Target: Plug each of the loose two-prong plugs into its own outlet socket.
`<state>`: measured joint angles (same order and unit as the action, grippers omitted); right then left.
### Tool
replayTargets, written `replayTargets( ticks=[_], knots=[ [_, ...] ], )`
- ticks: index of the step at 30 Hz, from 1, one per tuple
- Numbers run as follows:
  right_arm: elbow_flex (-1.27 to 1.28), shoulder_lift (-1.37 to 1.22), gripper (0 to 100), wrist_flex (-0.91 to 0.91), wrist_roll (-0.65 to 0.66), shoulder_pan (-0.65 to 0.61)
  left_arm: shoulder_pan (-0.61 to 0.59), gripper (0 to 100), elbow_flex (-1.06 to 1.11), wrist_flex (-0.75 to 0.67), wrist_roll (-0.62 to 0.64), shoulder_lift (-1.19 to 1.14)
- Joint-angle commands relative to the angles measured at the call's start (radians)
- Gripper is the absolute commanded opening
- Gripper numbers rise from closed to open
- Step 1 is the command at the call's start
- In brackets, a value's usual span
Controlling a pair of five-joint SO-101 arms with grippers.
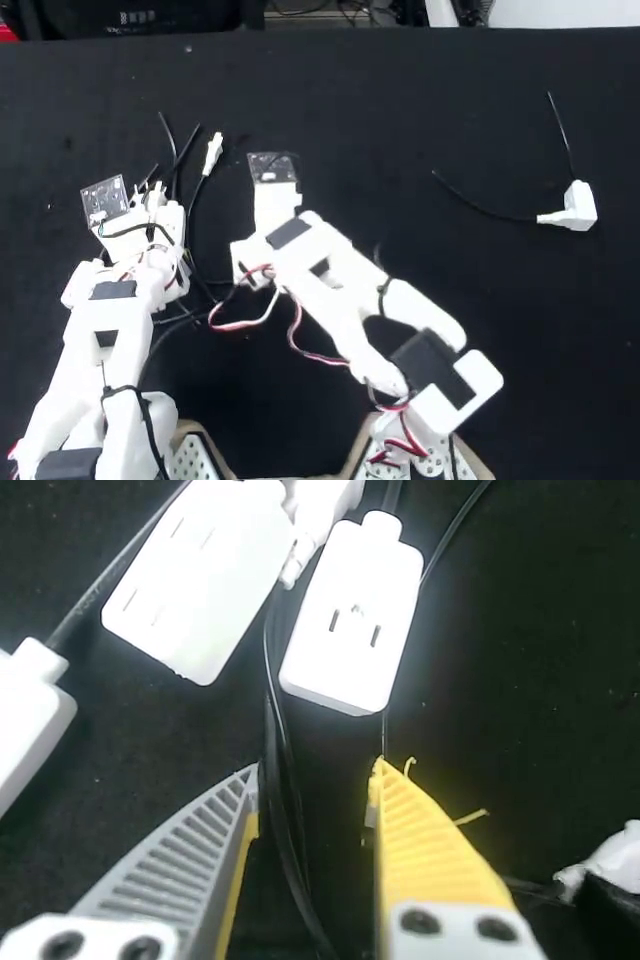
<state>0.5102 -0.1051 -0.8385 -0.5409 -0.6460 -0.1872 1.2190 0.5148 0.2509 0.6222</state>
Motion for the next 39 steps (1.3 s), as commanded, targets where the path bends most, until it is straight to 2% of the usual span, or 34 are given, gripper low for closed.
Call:
replayTargets(
  ticks=[1, 7, 15, 18, 22, 25, 28, 31, 39],
  knots=[
    [-0.087, 0.036, 20.1, -0.129, -0.006, 0.04, -0.008, 17, -0.01, -0.015, 0.009, 0.029],
    [-0.094, 0.015, 20.1, -0.138, -0.015, 0.04, -0.008, 17, -0.01, -0.015, 0.009, 0.029],
    [-0.096, -0.113, 19.8, -0.017, -0.015, 0.041, -0.008, 17, -0.008, -0.015, 0.009, 0.029],
    [-0.11, -0.117, 19.8, -0.052, -0.006, 0.041, -0.008, 17, -0.008, -0.015, 0.009, 0.029],
    [-0.16, -0.087, 19.7, -0.184, -0.003, 0.038, -0.008, 17, -0.008, -0.015, 0.009, 0.029],
    [-0.183, -0.041, 15.0, -0.221, 0.075, 0.038, -0.008, 17, -0.008, -0.015, 0.009, 0.029],
    [-0.188, -0.007, 0.8, -0.216, 0.221, 0.041, -0.008, 17, -0.008, -0.015, 0.009, 0.029],
    [-0.185, -0.001, 3.9, -0.224, 0.305, 0.041, -0.008, 17, -0.008, -0.015, 0.009, 0.029],
    [-0.196, -0.001, 5.0, -0.224, 0.304, 0.04, -0.008, 17, -0.008, -0.015, 0.009, 0.029]
  ],
)
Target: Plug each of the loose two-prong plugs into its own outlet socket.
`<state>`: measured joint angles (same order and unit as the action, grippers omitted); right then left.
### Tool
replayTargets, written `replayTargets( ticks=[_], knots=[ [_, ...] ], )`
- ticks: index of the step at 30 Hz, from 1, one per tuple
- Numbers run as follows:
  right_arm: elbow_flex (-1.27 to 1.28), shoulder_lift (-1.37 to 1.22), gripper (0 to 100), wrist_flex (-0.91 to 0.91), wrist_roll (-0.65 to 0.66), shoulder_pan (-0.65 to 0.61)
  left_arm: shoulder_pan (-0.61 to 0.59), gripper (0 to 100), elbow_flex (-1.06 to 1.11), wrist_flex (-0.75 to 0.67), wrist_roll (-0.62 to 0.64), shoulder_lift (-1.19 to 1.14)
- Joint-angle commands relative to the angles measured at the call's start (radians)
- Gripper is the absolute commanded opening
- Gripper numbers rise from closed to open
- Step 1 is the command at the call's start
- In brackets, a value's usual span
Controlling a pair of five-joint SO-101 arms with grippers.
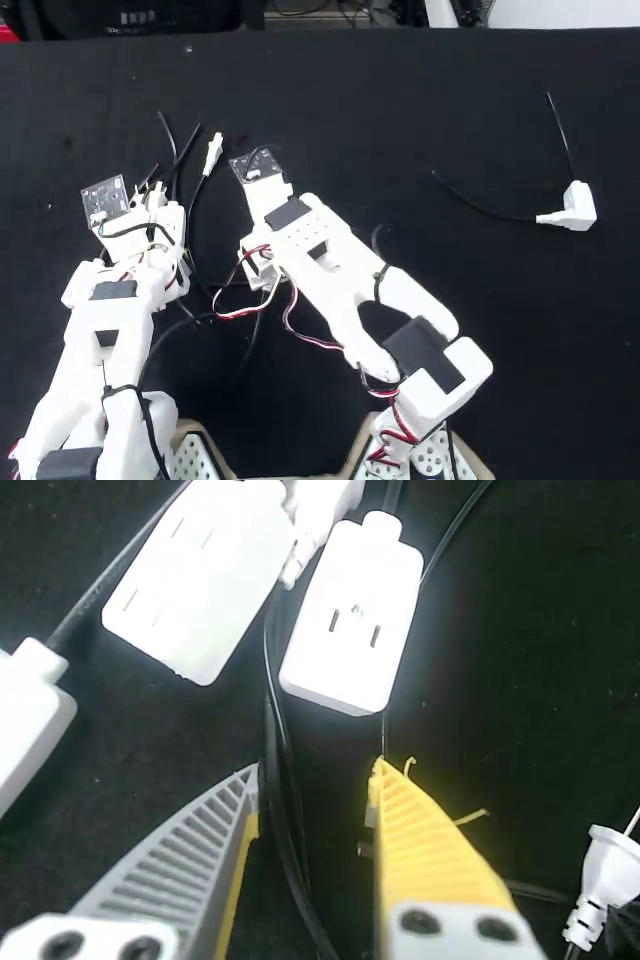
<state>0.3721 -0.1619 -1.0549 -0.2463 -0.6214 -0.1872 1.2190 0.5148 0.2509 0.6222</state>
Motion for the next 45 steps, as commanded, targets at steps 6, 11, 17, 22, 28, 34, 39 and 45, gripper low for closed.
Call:
replayTargets(
  ticks=[6, 11, 17, 22, 28, 34, 39, 45],
  knots=[
    [-0.065, 0.021, 26.5, -0.015, -0.152, -0.006, -0.008, 17, -0.01, -0.015, 0.009, 0.029],
    [-0.067, -0.104, 28.6, 0.084, -0.184, -0.025, -0.008, 17, -0.01, -0.015, 0.009, 0.029],
    [-0.143, -0.186, 17.6, 0.038, -0.181, -0.023, -0.008, 17, -0.008, -0.015, 0.009, 0.029],
    [-0.189, -0.127, 2.4, -0.028, -0.144, -0.023, -0.008, 17, -0.008, -0.015, 0.009, 0.029],
    [-0.216, 0.076, 0.9, -0.123, -0.011, -0.003, -0.008, 17, -0.008, -0.015, 0.009, 0.029],
    [-0.374, 0.294, 1.1, -0.361, 0.285, 0.157, -0.008, 17, -0.008, -0.015, 0.009, 0.029],
    [-0.466, 0.372, 1.1, -0.476, 0.852, 0.368, -0.008, 17, -0.007, -0.015, 0.009, 0.029],
    [-0.295, 0.386, 1.1, -0.523, 1.367, 0.621, -0.008, 17, -0.007, -0.015, 0.009, 0.029]
  ],
)
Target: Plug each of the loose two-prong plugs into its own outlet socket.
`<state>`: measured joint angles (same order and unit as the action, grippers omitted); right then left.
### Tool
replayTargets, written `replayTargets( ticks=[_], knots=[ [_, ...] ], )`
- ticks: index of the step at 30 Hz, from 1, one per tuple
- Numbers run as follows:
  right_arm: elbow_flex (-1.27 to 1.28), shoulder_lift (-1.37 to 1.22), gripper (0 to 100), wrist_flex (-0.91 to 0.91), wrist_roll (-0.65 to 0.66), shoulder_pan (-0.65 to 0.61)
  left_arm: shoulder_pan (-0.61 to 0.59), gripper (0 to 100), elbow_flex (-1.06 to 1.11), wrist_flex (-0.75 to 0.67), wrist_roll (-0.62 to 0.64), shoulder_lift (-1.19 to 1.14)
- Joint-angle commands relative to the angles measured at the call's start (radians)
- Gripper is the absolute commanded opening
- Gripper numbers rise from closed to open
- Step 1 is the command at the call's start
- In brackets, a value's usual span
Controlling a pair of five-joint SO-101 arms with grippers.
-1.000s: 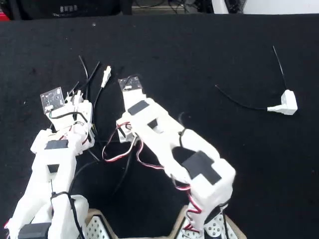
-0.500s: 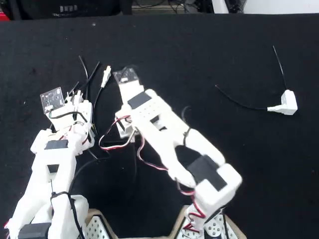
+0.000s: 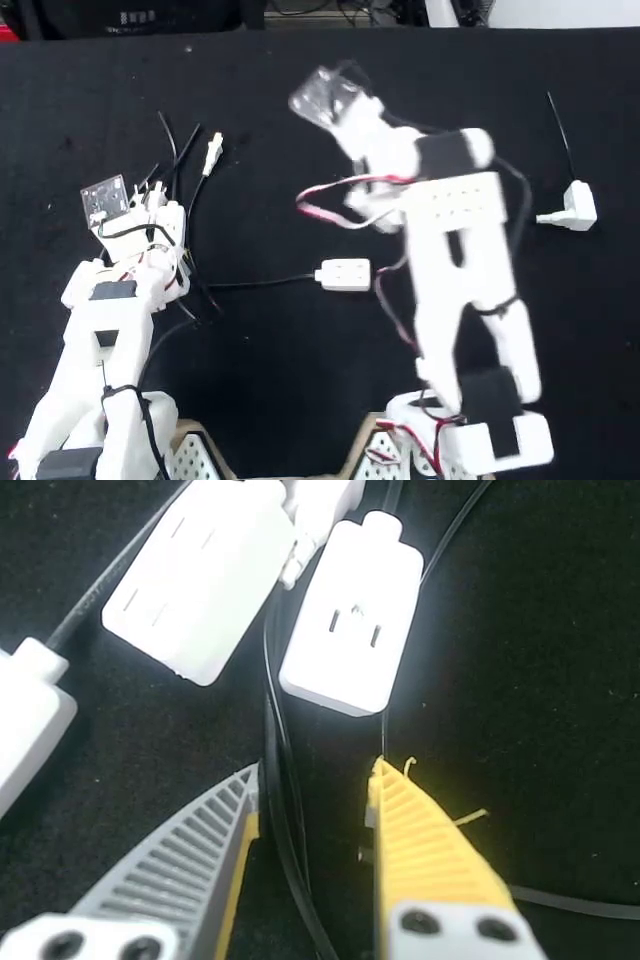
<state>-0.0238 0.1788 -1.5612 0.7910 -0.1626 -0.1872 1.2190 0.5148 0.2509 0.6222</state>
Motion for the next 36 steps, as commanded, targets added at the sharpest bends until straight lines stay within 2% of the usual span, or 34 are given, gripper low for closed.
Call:
replayTargets(
  ticks=[1, 4, 8, 11, 14, 17, 28, 31, 36],
  knots=[
    [0.157, 0.042, 1.1, -0.002, 0.35, 0.201, -0.008, 18, -0.007, -0.015, 0.009, 0.029],
    [0.371, 0.031, 1.1, 0.129, 0.377, 0.301, -0.008, 18, -0.007, -0.015, 0.009, 0.029],
    [0.674, 0.028, 1.2, 0.448, 0.377, 0.353, -0.008, 18, -0.007, -0.015, 0.009, 0.029],
    [0.819, 0.03, 1.9, 0.624, 0.305, 0.358, -0.008, 18, -0.007, -0.015, 0.009, 0.029],
    [0.858, 0.03, 10.5, 0.697, 0.238, 0.358, -0.008, 18, -0.007, -0.015, 0.009, 0.029],
    [0.858, 0.028, 19.1, 0.741, 0.166, 0.356, -0.008, 18, -0.007, -0.015, 0.009, 0.029],
    [0.858, 0.038, 18.1, 0.761, 0.127, 0.358, -0.008, 18, -0.007, -0.014, 0.009, 0.029],
    [0.84, 0.071, 18.1, 0.681, 0.124, 0.35, -0.008, 18, -0.007, -0.014, 0.009, 0.029],
    [0.796, 0.186, 18.3, 0.562, -0.006, 0.348, -0.008, 17, -0.007, -0.014, 0.009, 0.029]
  ],
)
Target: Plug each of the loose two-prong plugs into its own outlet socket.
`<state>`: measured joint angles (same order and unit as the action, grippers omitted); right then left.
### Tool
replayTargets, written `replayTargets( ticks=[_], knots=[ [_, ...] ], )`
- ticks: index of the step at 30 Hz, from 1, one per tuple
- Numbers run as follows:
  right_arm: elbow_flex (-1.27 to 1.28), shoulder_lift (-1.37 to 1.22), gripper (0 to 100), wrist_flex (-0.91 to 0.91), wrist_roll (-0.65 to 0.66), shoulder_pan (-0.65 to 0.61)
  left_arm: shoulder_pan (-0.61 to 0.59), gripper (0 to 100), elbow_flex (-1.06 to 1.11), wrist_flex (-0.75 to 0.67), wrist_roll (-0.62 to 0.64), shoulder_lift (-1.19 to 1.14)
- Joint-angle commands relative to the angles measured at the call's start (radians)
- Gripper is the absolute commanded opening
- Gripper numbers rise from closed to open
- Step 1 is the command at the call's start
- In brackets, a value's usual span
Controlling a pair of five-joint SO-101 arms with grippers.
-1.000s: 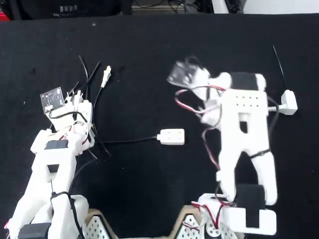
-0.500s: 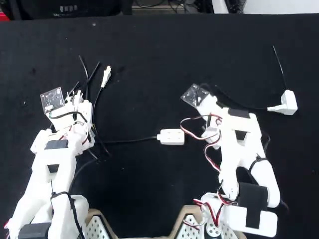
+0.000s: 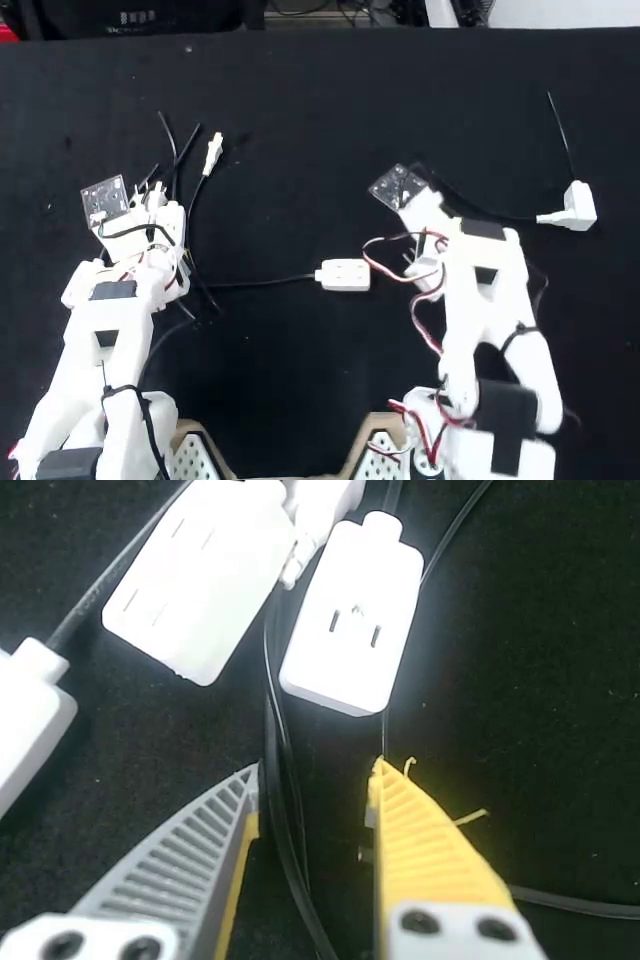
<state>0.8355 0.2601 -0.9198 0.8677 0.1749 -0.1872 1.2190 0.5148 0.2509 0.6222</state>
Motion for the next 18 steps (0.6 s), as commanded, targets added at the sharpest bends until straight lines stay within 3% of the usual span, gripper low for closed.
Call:
replayTargets(
  ticks=[1, 5, 8, 12, 18],
  knots=[
    [-0.061, 0.119, 18.3, -0.101, -0.075, 0.005, -0.008, 17, -0.007, -0.014, 0.009, 0.029],
    [0.016, 0.116, 18.3, -0.118, -0.023, -0.055, -0.008, 17, -0.008, -0.015, 0.009, 0.029],
    [0.09, 0.108, 18.3, 0.005, -0.014, -0.086, -0.008, 17, -0.008, -0.015, 0.009, 0.029],
    [0.131, 0.096, 18.2, 0.176, -0.014, -0.064, -0.008, 17, -0.007, -0.015, 0.009, 0.029],
    [0.127, 0.021, 18.1, 0.278, 0.055, -0.021, -0.008, 17, -0.007, -0.015, 0.009, 0.029]
  ],
)
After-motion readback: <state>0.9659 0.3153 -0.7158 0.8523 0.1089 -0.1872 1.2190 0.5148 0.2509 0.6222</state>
